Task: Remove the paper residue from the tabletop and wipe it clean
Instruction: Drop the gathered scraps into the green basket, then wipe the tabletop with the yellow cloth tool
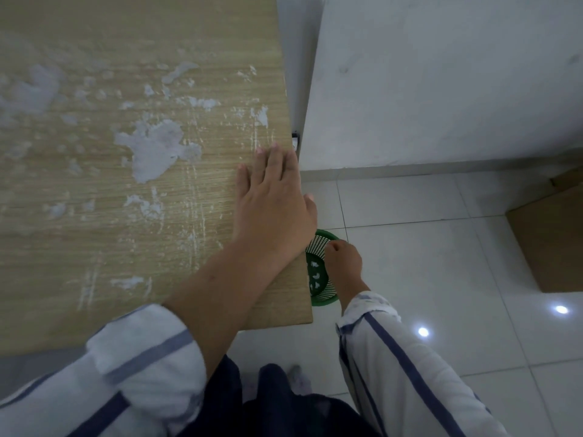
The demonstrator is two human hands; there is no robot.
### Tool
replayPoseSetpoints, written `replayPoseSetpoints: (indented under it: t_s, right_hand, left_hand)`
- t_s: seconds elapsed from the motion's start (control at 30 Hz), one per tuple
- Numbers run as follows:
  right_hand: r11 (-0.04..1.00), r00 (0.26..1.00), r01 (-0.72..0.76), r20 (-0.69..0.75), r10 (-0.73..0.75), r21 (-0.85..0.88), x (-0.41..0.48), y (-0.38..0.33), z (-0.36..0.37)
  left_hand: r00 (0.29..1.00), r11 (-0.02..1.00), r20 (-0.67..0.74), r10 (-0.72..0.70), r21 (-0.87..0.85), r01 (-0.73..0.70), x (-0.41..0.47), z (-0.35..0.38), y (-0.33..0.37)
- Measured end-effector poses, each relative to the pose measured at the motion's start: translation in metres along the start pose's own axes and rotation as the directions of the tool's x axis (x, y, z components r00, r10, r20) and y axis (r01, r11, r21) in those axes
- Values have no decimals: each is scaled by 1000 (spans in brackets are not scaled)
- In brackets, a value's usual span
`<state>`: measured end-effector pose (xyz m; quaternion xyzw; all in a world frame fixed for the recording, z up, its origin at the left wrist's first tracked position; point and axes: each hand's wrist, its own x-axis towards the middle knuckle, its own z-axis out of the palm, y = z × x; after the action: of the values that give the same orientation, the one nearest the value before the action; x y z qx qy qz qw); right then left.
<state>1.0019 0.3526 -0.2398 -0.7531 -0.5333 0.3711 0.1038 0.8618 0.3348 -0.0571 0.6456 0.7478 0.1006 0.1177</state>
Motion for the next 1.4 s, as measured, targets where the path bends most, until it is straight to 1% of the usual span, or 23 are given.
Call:
replayPoseSetpoints:
  t_s: [0.1,0.2,0.4,0.47,0.53,0.63,0.73,0.83,1.0,1.23,1.4]
  right_hand:
    - [993,992,120,-24,-120,-11,-21,-31,-26]
    - [974,970,227,-84,-228,-14,-42,-64,-56]
    - [923,897,384,-237,-372,2,-96,-127,-104]
    - [911,886,410,-224,-407,-36,-111,-140,-105]
    - [887,872,451,-165,-461,-96,-127,-154,-102]
    - [840,838,524,-95,-538,-139,-148,-179,-99]
    - [796,800,582,-57,-597,-165,-164,-204,-97]
    - [754,764,630,-28,-645,-188,-170,-231,-99]
    - [675,688,712,-1,-726,-193,-176,-287,-102]
    - [518,526,841,17,-850,-157,-197,-374,-81]
    - [449,460,881,51,-886,-148,-209,-434,-40]
  left_hand:
    - [1000,1000,15,4,-23,-3,-1,-3,0]
    - [999,999,51,19,-44,-17,-6,-9,-1]
    - [987,997,159,36,-70,-25,-28,-30,-17]
    - [973,998,228,24,-62,-10,-35,-35,-25]
    - [962,999,272,5,-41,6,-41,-46,-36]
    - [958,998,283,-49,-12,55,-47,-67,-50]
    - [966,996,244,-85,-6,89,-48,-89,-61]
    - [980,995,174,-99,-3,101,-45,-113,-72]
    - [984,984,44,-172,-45,174,-42,-161,-96]
    - [955,965,-150,-255,-96,243,-40,-223,-149]
    - [933,961,-231,-275,-107,256,-27,-258,-213]
